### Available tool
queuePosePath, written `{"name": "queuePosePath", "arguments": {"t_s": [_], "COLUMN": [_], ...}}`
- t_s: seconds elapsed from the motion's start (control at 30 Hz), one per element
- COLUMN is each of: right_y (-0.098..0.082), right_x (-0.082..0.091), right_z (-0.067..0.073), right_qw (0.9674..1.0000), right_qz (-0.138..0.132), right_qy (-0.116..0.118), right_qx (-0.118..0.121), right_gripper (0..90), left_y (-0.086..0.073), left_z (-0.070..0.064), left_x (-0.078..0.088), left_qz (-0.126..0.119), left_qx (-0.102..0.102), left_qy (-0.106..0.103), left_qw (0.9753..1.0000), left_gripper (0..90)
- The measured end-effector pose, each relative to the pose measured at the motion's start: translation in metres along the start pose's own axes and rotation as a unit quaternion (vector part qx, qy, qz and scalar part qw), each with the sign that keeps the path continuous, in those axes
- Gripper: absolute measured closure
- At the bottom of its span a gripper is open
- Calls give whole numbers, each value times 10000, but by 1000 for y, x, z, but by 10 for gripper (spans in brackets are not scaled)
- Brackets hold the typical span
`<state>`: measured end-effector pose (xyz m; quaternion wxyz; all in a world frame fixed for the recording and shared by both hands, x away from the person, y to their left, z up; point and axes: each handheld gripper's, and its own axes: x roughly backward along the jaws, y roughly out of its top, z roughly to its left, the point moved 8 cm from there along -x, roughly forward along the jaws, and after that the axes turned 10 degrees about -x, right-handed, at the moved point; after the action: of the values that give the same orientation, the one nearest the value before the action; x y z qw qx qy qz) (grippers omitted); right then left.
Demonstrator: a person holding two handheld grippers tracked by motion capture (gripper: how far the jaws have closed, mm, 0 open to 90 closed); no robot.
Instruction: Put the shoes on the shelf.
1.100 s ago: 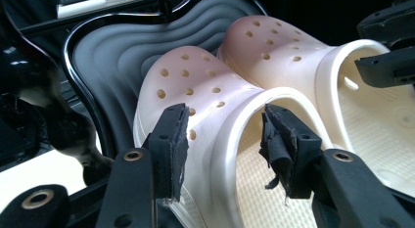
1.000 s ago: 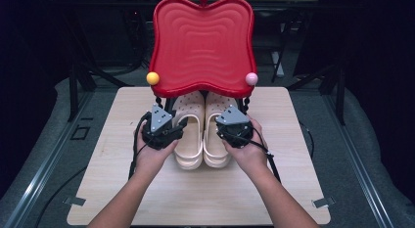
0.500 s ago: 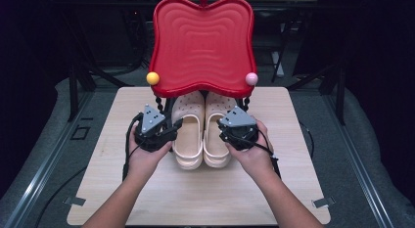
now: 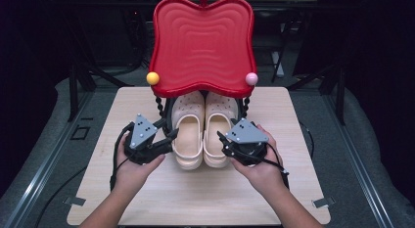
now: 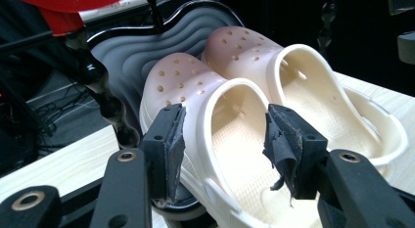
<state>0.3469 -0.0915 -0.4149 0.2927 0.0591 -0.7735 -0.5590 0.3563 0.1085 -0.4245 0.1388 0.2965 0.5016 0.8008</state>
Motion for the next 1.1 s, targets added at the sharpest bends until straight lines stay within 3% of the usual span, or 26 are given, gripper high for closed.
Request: {"name": "queuePosePath", "arguments": {"t_s": [0.33, 0.4, 0.5, 0.77, 1.1], "right_y": [-16, -25, -38, -74, -116], "right_x": [25, 30, 32, 22, 1], "right_z": [6, 8, 10, 15, 26], "right_qw": [9995, 9987, 9985, 9952, 9903], "right_qz": [-71, -74, 8, 321, 796], "right_qy": [150, 232, 215, 345, 449], "right_qx": [-264, -446, -504, -857, -1050], "right_gripper": [447, 448, 454, 459, 449], "left_y": [-14, -22, -32, -62, -96], "left_z": [-11, -17, -23, -35, -52], "left_x": [25, 31, 35, 31, 15], "left_qz": [17, 53, 75, 249, 403], "left_qx": [79, 172, 205, 376, 545], "left_qy": [-212, -342, -399, -457, -567], "left_qw": [9997, 9993, 9990, 9979, 9961], "left_gripper": [470, 471, 474, 477, 420]}}
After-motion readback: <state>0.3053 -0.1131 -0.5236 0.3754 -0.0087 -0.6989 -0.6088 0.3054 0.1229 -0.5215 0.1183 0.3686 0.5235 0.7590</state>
